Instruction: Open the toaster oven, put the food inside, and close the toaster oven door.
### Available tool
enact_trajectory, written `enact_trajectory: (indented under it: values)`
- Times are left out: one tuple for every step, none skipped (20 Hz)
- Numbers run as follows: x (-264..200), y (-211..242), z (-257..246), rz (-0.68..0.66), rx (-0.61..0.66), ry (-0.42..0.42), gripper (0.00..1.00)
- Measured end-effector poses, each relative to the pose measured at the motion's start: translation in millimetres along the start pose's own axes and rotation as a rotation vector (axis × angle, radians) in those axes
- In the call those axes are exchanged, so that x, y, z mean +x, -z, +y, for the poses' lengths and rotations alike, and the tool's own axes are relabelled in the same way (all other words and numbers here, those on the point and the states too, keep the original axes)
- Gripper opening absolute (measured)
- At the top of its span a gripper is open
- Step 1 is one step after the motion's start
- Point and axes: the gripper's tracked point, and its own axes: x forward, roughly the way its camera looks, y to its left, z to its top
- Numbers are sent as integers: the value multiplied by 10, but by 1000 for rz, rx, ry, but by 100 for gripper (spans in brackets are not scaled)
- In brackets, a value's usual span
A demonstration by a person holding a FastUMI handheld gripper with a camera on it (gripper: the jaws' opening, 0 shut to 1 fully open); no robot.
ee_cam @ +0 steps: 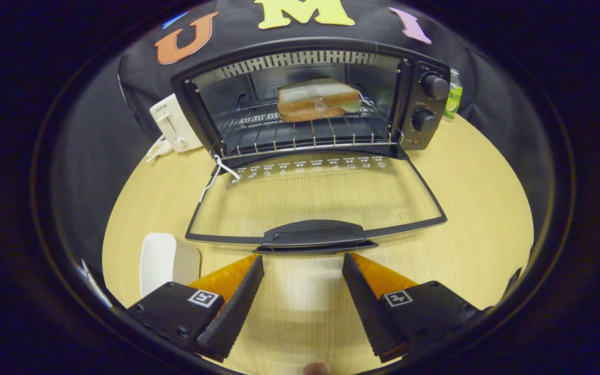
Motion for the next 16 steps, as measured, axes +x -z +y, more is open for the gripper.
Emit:
enact_trajectory:
  values:
    - [-4, -7, 3, 1, 4, -6, 99]
    - [-1, -15, 0, -3, 13, -12, 99]
    - [2, -14, 11, -7, 20, -17, 99]
    - [2, -12, 7, -6, 18, -18, 99]
    - [-14, -16, 5, -11, 17, -19, 99]
    - [-23, -27, 6, -15, 18, -19, 99]
    - [-25, -28, 7, -21, 17, -19, 99]
    - [-35, -35, 5, -26, 16, -20, 99]
    - [-46, -49, 10, -35, 21, -22, 99]
    - [-55, -63, 9, -40, 23, -24, 99]
    - [-63, -68, 12, -44, 28, -26, 99]
    - [-76, -76, 12, -50, 32, -29, 99]
    - [-91, -86, 15, -57, 34, -30, 98]
    - [-108, -104, 14, -64, 36, -32, 98]
    - [-132, -121, 14, -78, 40, -32, 98]
    - [-161, -140, 17, -86, 38, -31, 98]
